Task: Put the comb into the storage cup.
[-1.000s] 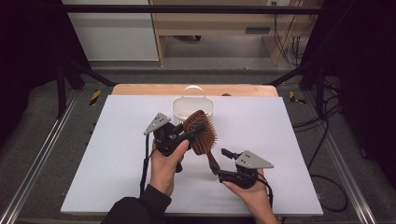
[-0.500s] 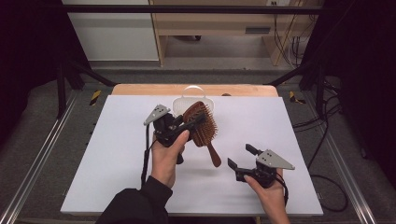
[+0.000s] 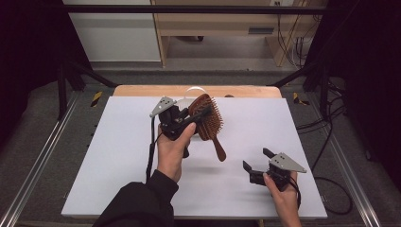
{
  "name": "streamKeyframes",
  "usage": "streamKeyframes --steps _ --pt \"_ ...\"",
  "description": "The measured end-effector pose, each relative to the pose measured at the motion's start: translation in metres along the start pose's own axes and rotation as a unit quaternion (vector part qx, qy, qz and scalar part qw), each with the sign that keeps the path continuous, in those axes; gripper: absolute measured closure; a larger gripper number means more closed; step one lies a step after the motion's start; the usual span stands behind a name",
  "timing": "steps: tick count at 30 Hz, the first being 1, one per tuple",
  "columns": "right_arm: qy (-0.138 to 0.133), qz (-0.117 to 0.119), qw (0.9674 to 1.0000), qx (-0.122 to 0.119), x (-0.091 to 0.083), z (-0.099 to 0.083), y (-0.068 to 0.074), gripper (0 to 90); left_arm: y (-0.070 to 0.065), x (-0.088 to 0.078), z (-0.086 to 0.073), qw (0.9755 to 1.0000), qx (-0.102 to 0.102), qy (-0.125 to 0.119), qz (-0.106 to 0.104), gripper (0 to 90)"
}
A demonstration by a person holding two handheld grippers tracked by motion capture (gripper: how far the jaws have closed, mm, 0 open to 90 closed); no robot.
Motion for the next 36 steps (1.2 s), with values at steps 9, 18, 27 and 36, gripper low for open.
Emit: streamKeyframes --steps 9,18,27,36 --pt "-0.03 -0.076 0.9964 -0.023 -0.003 0.0 0.0 4.1 -0.002 0.005 0.009 1.0 0.0 -0.008 0.0 51.4" --pt "-0.026 -0.071 0.9966 -0.034 0.001 -0.002 0.003 5.3 -0.007 0.008 0.024 0.9998 0.014 -0.017 -0.001 51.4" --pt "-0.035 -0.076 0.9962 -0.026 0.001 -0.005 0.001 4.9 -0.004 0.009 0.032 0.9996 0.013 -0.025 0.002 51.3" --pt "-0.035 -0.065 0.997 -0.023 0.001 -0.005 0.001 3.5 -0.001 0.011 0.039 0.9994 0.012 -0.034 0.003 51.3"
Point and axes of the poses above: each handheld gripper's, and its own axes: x roughly forward along the jaws, z roughly out of its top, y roughly to its left, the point moved 1 cm from there along x, roughly forward along the jaws, and after that the axes turned 9 degrees about -x, right-handed, at the moved point
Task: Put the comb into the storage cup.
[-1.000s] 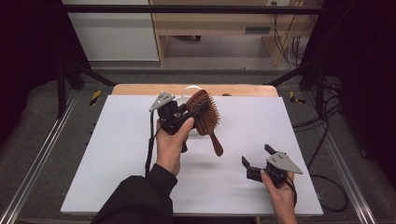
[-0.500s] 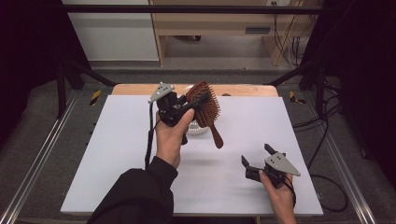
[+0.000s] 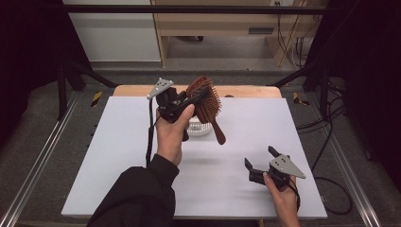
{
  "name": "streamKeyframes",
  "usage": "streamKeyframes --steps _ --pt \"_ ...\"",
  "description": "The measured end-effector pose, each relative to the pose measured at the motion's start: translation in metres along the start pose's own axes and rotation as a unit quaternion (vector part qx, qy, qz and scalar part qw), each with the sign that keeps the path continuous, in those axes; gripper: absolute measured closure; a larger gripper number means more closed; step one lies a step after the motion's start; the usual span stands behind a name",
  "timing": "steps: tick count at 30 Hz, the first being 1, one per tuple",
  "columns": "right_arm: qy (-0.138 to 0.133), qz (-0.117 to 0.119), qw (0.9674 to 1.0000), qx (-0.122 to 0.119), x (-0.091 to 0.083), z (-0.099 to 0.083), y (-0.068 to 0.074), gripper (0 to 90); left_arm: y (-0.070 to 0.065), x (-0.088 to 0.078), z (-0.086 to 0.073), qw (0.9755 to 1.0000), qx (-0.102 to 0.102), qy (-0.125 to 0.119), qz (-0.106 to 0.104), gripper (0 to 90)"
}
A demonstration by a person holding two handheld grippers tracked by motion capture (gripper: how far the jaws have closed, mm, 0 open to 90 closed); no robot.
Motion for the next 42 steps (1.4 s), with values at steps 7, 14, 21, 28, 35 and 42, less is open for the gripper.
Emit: streamKeyframes --steps 7,14,21,28,35,42 --pt "0.002 0.008 1.0 0.005 0.001 0.0 0.001 3.6 0.007 -0.002 0.005 0.9999 -0.003 -0.006 0.009 51.4" --pt "0.0 0.016 0.9997 0.015 0.0 0.0 0.001 3.8 0.011 -0.002 0.01 0.9998 -0.006 -0.014 0.015 51.3" --pt "0.007 0.034 0.9989 0.032 0.0 -0.001 0.001 3.8 0.017 0.005 0.024 0.9995 -0.003 -0.023 0.019 51.3" --pt "0.007 0.044 0.9983 0.037 0.002 -0.001 0.001 4.2 0.026 0.013 0.033 0.9988 -0.02 -0.04 0.021 51.2" --pt "0.004 0.048 0.9983 0.031 0.001 -0.001 0.001 4.4 0.027 0.019 0.04 0.9981 -0.016 -0.054 0.027 51.2" --pt "0.001 0.048 0.9983 0.032 0.001 -0.001 0.001 5.5 0.026 0.023 0.048 0.9978 0.003 -0.058 0.032 51.1"
Point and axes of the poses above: each handheld gripper's, and its own axes: x roughly forward along the jaws, z roughly out of its top, y roughly to its left, the point moved 1 cm from there along x, roughly forward along the jaws, and after that the axes turned 9 degrees about -x, right-handed, at the moved point
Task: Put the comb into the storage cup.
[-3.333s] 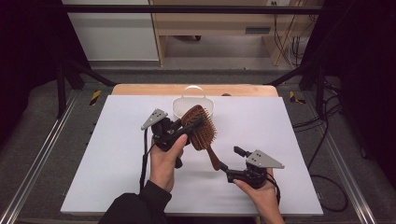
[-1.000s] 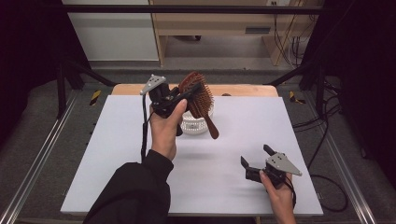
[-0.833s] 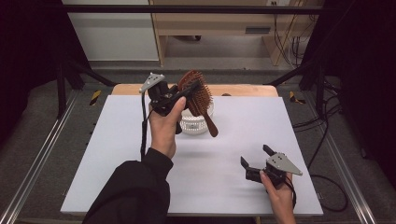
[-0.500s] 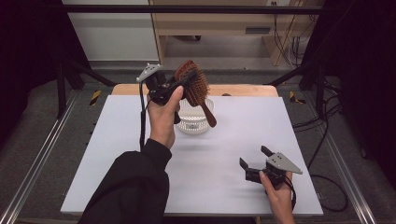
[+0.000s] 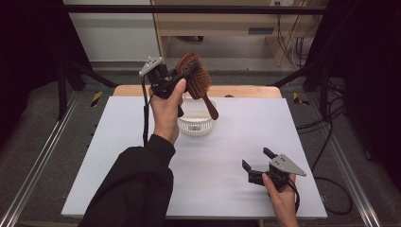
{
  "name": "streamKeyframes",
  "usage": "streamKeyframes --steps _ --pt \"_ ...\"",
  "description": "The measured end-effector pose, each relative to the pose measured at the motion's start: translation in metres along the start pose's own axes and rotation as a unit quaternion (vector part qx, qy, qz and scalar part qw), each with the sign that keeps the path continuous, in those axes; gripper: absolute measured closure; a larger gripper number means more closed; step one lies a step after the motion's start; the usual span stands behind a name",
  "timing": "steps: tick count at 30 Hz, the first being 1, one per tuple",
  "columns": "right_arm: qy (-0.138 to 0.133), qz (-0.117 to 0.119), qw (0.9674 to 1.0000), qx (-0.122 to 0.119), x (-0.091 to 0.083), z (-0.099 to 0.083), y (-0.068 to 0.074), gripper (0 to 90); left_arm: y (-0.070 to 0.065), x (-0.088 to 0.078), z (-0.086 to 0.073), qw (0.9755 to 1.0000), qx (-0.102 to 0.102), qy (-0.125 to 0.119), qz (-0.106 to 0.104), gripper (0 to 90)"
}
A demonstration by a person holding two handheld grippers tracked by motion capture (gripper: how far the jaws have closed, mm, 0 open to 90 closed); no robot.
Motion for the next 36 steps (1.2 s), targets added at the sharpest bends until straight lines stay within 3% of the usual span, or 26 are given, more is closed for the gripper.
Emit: streamKeyframes --steps 7,10,23,26,31,36 --pt "0.001 0.002 1.0 0.001 0.0 0.0 0.0 5.5 0.002 0.001 -0.002 0.9998 0.015 -0.009 0.013 51.2" --pt "0.0 0.015 0.9999 -0.001 0.0 0.0 0.0 4.4 0.004 0.003 -0.002 0.9997 0.012 -0.011 0.016 51.1" --pt "-0.015 -0.001 0.9999 -0.006 -0.004 0.002 -0.001 6.8 0.013 0.008 -0.001 0.9992 0.016 -0.015 0.032 51.0" --pt "-0.02 0.002 0.9998 -0.007 -0.005 0.002 -0.001 6.9 0.012 0.009 -0.003 0.999 0.026 -0.015 0.035 51.1" --pt "-0.022 0.007 0.9996 -0.016 -0.005 0.002 0.0 7.8 0.013 0.009 -0.002 0.999 0.023 -0.016 0.034 51.0" --pt "-0.024 0.01 0.9995 -0.016 -0.005 0.002 0.0 7.5 0.015 0.008 -0.003 0.9983 0.026 -0.022 0.048 51.0"
Point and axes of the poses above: each handheld gripper's, and its own axes: x roughly forward along the jaws, z roughly out of its top, y roughly to its left, the point moved 1 cm from there along x, roughly forward along the jaws, and after that the axes turned 9 degrees about -x, right-handed, at the moved point
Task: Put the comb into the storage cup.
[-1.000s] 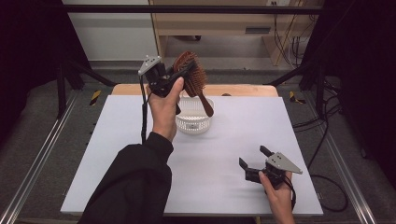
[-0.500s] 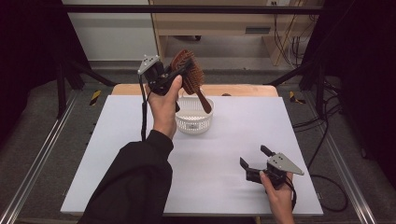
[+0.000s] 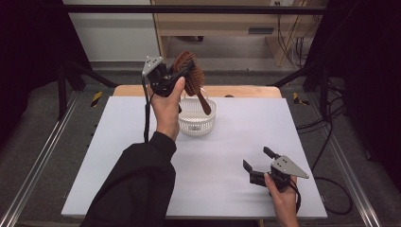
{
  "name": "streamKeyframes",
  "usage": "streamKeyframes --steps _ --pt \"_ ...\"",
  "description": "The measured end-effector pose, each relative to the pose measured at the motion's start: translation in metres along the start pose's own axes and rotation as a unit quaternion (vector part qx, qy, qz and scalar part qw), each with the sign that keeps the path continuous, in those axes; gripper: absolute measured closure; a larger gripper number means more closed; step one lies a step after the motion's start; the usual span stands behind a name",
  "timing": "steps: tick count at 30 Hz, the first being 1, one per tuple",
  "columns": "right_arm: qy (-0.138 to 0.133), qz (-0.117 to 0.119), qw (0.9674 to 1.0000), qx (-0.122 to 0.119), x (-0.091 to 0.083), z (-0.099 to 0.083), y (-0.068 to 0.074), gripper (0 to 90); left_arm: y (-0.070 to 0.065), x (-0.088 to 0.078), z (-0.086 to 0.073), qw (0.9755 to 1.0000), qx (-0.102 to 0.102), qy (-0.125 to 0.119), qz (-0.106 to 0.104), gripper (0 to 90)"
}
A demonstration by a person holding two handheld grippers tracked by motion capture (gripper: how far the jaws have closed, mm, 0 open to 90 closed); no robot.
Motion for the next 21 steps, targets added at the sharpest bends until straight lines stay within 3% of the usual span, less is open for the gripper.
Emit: streamKeyframes --steps 9,21 --pt "0.002 0.0 1.0 -0.001 0.001 -0.001 0.0 7.5 0.005 0.002 -0.004 0.9999 0.001 0.01 -0.005 50.9" --pt "0.002 0.003 1.0 -0.005 0.001 -0.001 0.0 7.7 0.01 0.009 -0.011 0.9999 0.004 0.012 0.009 50.9"
Point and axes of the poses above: each handheld gripper's, and its own axes: x roughly forward along the jaws, z roughly out of its top, y roughly to its left, the point moved 1 cm from there along x, roughly forward along the jaws, and after that the axes turned 9 degrees about -x, right-handed, at the moved point
